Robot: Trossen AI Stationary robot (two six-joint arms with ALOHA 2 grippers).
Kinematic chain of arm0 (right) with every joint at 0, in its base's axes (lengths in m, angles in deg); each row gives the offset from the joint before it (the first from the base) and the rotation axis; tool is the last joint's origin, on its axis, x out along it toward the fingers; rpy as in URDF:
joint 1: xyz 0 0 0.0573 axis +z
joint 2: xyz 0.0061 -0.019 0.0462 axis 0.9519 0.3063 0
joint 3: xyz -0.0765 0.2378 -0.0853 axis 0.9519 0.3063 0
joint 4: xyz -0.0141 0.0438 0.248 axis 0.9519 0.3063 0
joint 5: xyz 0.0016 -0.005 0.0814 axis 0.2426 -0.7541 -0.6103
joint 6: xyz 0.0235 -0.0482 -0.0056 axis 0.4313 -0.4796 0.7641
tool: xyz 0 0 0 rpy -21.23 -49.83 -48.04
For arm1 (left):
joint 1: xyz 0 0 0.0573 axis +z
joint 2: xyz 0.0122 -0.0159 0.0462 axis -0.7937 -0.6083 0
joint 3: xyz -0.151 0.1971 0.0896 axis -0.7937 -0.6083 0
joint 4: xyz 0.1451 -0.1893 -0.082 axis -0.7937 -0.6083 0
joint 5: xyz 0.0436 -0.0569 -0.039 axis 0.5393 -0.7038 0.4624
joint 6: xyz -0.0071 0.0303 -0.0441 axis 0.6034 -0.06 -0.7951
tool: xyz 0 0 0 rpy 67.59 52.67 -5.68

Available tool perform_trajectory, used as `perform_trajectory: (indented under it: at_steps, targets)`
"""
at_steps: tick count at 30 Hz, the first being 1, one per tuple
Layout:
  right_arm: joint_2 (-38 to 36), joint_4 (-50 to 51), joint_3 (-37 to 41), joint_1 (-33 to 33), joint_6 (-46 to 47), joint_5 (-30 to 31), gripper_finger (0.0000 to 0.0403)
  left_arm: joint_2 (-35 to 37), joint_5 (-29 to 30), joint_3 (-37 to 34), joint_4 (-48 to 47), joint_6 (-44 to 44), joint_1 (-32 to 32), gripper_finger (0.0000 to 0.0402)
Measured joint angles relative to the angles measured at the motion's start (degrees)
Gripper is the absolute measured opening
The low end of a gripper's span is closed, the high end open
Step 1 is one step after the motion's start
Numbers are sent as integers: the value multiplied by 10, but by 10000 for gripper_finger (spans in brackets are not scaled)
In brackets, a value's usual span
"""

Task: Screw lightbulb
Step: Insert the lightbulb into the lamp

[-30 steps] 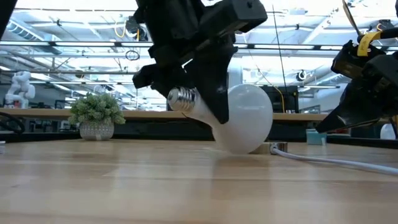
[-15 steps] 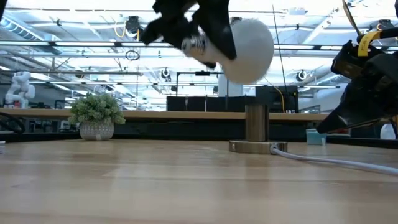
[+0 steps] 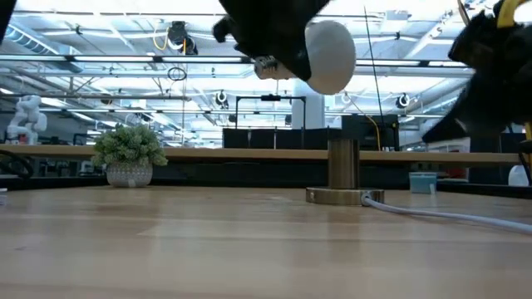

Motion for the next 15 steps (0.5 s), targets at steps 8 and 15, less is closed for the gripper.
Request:
perform_trajectory:
  at_steps: [8, 15]
  targets:
    - [-12, 13, -41, -22, -87, 26, 0, -1, -236, -51, 271, 253, 158, 164]
    - [-12, 13, -46, -33, -78, 24, 0, -1, -570, -114, 508, 253, 261, 164]
